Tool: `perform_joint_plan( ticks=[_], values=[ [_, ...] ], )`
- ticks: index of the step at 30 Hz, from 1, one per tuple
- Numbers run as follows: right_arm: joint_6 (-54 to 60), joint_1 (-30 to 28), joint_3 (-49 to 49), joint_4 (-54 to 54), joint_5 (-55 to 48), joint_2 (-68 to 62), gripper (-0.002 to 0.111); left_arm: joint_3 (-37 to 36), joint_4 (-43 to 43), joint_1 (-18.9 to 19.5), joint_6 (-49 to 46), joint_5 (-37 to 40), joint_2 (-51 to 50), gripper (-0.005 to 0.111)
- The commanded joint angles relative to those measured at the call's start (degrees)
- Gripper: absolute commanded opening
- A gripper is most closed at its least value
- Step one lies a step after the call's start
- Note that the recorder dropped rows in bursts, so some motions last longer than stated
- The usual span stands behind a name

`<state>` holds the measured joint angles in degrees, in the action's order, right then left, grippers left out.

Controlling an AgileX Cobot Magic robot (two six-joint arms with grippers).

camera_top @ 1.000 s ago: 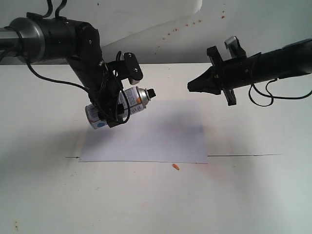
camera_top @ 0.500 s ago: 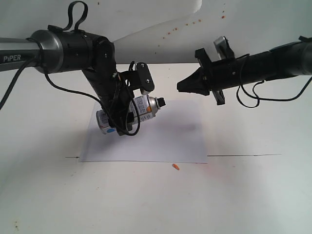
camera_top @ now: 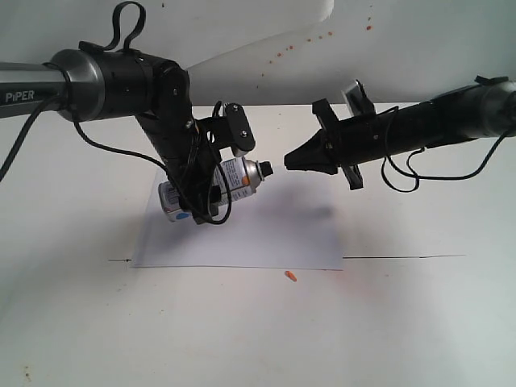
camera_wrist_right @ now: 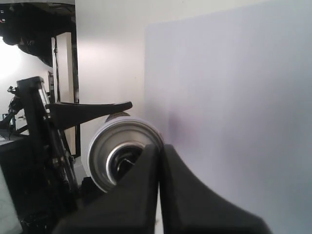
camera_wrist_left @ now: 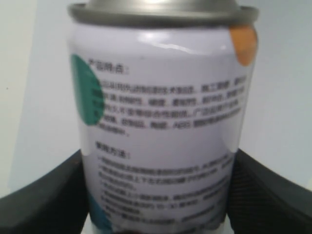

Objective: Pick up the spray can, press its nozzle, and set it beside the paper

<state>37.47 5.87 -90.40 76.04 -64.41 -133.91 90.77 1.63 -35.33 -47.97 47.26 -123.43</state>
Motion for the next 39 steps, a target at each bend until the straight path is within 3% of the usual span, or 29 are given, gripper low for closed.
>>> perform_joint_plan(
  ticks=[1,28,39],
  values=[
    [1.38,2.24,-0.34,0.99,-0.83,0.38,0.000,0.64,-0.89,-0.21,1.05,-0.89,0.70,0.000],
    [1.52,4.79,-0.34,1.34,-0.08,0.38,0.000,0.64,-0.89,-0.21,1.29,-0.87,0.70,0.000],
    [1.52,1.38,-0.34,0.94,0.49,0.38,0.000,0.64,-0.89,-0.21,1.40,-0.76,0.70,0.000]
  ],
)
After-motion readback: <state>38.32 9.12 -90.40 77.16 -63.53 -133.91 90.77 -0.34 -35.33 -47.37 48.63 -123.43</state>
